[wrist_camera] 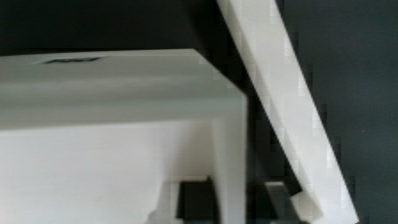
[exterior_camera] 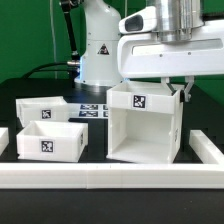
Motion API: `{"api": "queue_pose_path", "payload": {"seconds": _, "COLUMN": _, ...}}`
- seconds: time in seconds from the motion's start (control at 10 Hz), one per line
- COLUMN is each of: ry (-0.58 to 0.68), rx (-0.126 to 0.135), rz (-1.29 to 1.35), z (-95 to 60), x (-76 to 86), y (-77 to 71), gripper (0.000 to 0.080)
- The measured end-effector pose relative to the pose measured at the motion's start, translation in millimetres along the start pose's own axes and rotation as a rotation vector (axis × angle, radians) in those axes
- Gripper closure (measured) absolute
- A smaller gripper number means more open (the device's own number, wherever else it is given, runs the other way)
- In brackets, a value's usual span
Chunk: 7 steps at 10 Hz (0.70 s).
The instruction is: Assemble drawer
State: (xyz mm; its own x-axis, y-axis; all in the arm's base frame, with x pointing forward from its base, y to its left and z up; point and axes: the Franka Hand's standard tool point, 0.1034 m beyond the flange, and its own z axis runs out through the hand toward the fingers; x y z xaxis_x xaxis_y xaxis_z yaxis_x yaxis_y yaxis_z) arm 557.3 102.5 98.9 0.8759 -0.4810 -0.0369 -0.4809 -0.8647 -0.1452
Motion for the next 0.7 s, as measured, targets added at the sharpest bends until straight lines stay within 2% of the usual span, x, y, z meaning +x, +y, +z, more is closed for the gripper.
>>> {"api": "queue_pose_path", "payload": {"seconds": 0.1, "ry": -0.001, "rx": -0.001, "rz": 0.172, "z": 2.0, "x": -2.1, "y": 1.6, "gripper": 0.0755}}
{"api": "queue_pose_path", "payload": {"seconds": 0.3, "ry": 0.005, "rx": 0.02, "rz": 0.32, "z": 1.4, "x": 7.8, "y": -4.1, "gripper": 0.0755}}
{"api": "queue_pose_path", "payload": {"seconds": 0.5, "ry": 0.009, "rx": 0.028, "rz": 0.386, "z": 2.2, "x": 17.4, "y": -11.1, "gripper": 0.0755}}
{"api": "queue_pose_path", "payload": {"seconds": 0.7, "ry": 0.016, "rx": 0.035, "rz": 0.456, "z": -4.6, "x": 28.4, "y": -12.3, "gripper": 0.0755}}
